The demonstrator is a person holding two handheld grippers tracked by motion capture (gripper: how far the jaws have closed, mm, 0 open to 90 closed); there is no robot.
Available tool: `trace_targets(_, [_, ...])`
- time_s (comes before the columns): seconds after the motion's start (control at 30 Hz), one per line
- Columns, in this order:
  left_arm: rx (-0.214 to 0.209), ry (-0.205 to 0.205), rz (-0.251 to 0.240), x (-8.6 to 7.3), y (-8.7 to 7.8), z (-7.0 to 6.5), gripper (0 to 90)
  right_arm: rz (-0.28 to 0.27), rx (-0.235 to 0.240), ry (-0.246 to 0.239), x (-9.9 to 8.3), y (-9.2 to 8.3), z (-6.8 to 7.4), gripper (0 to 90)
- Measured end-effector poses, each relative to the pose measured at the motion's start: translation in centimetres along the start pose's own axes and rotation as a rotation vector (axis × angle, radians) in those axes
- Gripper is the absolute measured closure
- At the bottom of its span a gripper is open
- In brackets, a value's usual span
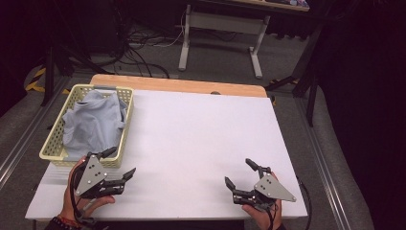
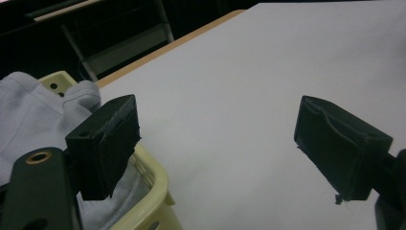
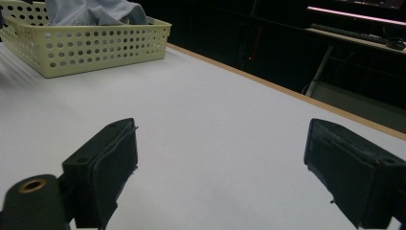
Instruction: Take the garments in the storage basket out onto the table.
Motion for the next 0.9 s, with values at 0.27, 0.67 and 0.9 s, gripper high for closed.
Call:
trace_targets(0.27, [0.072, -0.014, 0.000, 0.4, -0.8, 2.4, 15.9, 0.015, -0.013, 0.014, -0.5, 0.2, -0.6, 11.9])
trace_targets(0.67, [0.265, -0.105, 0.076, -0.5, -2.8, 9.1, 11.7, 0.059, -0.015, 0.084, -1.3, 2.3, -3.1, 11.5])
trace_targets(0.9, [0.330, -0.166, 0.144, -0.7, -1.8, 13.3, 9.3, 0.051, -0.012, 0.058, -0.5, 4.5, -5.2, 10.0])
Point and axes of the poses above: each handheld gripper's, and its own axes: y roughly forward along the jaws, x roughly out of its top, z roughly to its left, the point moved 10 cm from there along y, roughly forward along the jaws, and after that the axes turned 3 degrees about -z, right-handed, at the moved point
